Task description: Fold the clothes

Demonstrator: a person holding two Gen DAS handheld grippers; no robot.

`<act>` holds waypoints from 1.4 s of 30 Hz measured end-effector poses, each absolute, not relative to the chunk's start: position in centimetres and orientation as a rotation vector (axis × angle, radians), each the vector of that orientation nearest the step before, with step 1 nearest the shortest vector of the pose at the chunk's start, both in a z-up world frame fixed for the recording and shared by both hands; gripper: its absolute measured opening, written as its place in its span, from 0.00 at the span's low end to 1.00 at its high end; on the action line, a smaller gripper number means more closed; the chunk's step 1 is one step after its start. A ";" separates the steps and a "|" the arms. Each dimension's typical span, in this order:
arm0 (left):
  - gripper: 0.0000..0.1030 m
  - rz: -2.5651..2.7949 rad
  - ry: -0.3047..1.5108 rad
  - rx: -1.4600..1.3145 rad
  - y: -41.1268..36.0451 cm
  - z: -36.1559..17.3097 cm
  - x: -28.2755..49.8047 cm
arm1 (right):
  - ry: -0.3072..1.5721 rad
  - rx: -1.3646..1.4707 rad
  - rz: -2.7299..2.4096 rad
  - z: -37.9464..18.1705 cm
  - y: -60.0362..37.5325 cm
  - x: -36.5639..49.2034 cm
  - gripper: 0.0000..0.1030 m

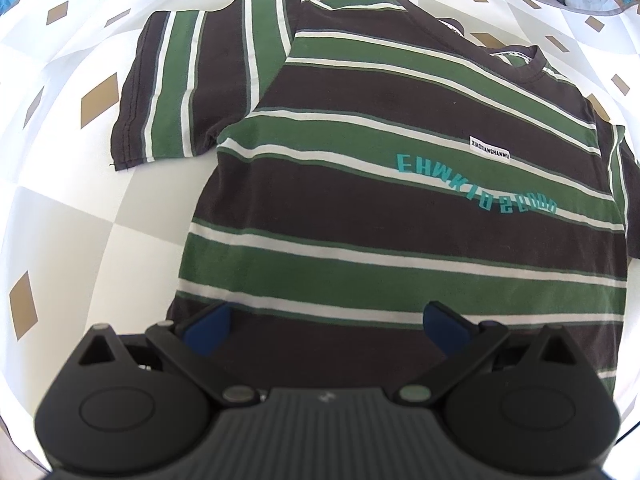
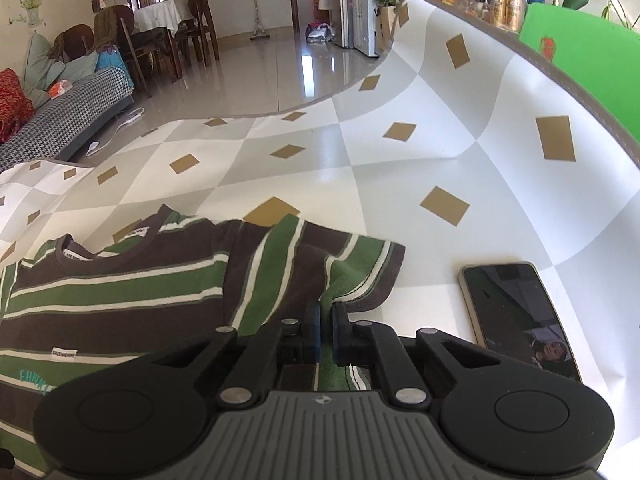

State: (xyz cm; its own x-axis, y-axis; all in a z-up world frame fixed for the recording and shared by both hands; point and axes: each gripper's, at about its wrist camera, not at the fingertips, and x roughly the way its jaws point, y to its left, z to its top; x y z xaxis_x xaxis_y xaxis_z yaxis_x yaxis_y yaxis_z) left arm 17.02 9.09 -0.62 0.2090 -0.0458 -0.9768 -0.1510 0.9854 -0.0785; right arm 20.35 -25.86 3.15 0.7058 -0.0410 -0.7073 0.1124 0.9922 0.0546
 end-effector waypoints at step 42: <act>1.00 0.144 1.348 -0.236 12.6 -1.2 16.8 | 0.956 -0.139 0.288 0.2 -14.5 20.2 0.37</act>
